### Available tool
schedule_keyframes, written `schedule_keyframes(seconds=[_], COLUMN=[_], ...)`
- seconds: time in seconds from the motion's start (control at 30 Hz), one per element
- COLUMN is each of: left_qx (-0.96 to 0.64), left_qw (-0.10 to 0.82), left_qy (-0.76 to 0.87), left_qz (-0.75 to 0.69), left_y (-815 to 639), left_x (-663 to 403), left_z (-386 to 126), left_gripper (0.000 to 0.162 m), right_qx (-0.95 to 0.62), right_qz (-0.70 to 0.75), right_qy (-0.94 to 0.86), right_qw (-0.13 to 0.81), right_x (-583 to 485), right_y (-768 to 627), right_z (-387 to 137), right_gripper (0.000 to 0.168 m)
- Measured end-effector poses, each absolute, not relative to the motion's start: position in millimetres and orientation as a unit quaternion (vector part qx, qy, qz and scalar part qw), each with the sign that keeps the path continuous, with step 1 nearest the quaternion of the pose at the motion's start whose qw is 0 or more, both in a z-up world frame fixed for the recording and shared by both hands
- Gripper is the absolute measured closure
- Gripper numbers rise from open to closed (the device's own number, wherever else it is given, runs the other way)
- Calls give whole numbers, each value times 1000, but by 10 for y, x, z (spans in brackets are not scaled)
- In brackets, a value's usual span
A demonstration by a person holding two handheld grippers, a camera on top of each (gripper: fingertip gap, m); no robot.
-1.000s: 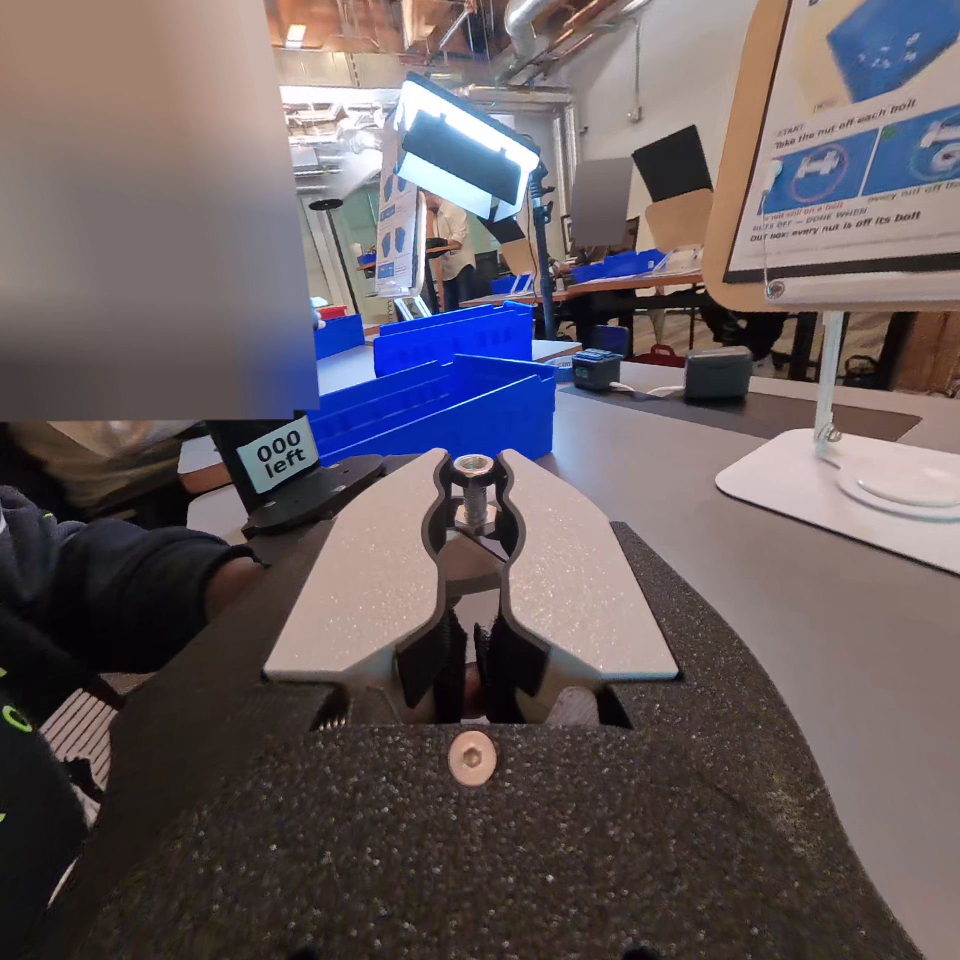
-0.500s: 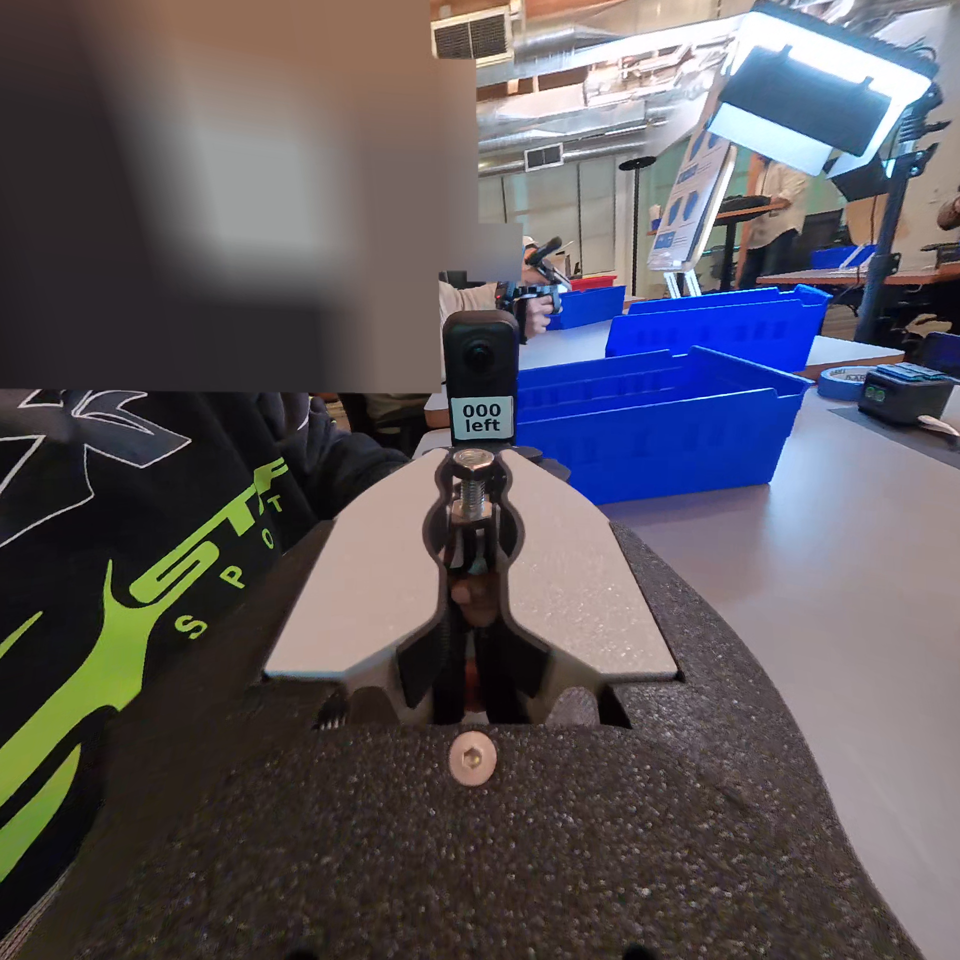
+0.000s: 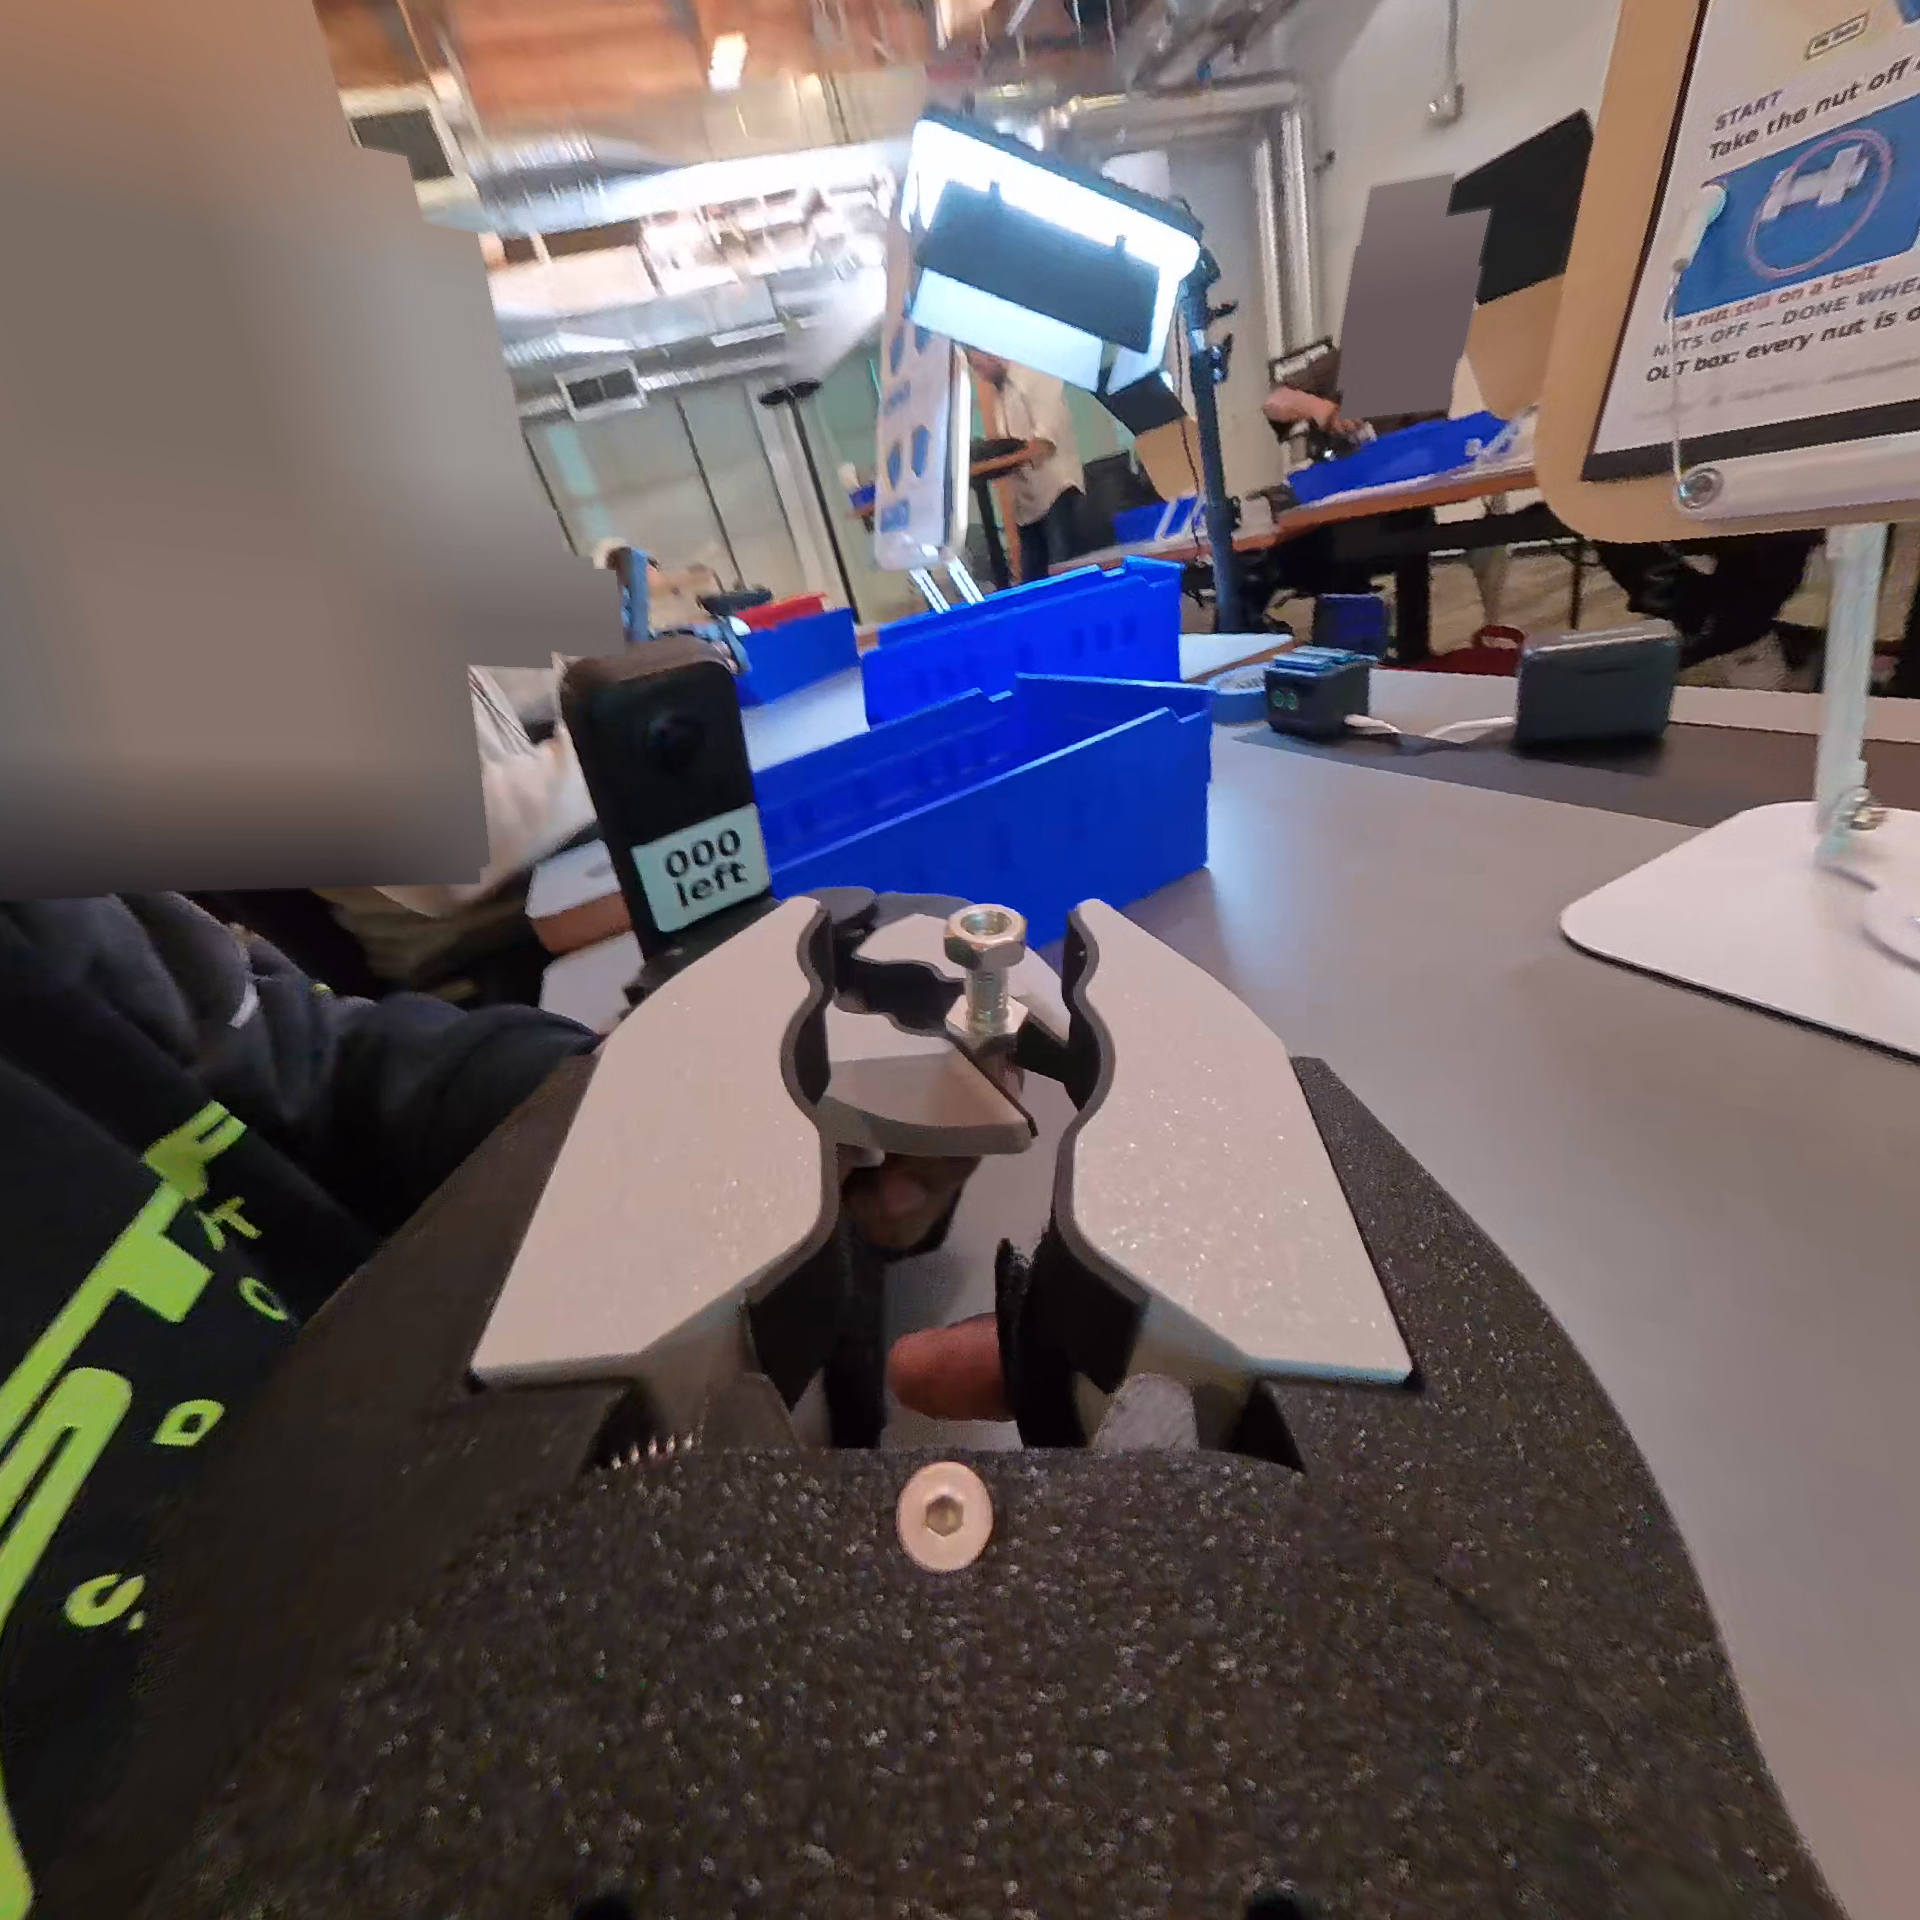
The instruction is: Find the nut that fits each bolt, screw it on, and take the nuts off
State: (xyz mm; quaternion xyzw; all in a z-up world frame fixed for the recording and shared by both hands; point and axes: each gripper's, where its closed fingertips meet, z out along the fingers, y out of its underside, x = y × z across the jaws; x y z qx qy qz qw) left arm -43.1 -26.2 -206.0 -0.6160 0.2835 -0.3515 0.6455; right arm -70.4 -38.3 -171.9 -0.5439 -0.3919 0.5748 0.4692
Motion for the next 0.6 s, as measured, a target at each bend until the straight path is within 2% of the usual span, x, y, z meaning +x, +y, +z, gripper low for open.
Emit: schedule_keyframes(seconds=[0.13, 0.2, 0.27, 0.37, 0.47, 0.6], left_qx=[-621, -626, -624, -619, -606, -600], left_qw=[644, 643, 639, 636, 632, 621], left_qy=[272, 261, 254, 260, 279, 303], left_qz=[-355, -357, -371, -381, -394, -404], left_y=[-228, -200, -198, -224, -289, -350], left_x=[-466, -497, -504, -476, -415, -342], left_z=[-2072, -2080, -2074, -2070, -2053, -2080], left_gripper=[148, 148, 148, 148, 148, 148], right_qx=[-533, -524, -524, -530, -530, -515], right_qz=[572, 569, 565, 559, 565, 569], right_qy=[-391, -406, -421, -413, -416, -439], right_qw=[485, 486, 479, 486, 476, 467], right_x=[-635, -606, -596, -591, -642, -703], right_y=[-389, -446, -482, -403, -376, -440], right_z=[-1693, -1705, -1741, -1749, -1765, -1773], right_gripper=[141, 156, 159, 149, 127, 122])
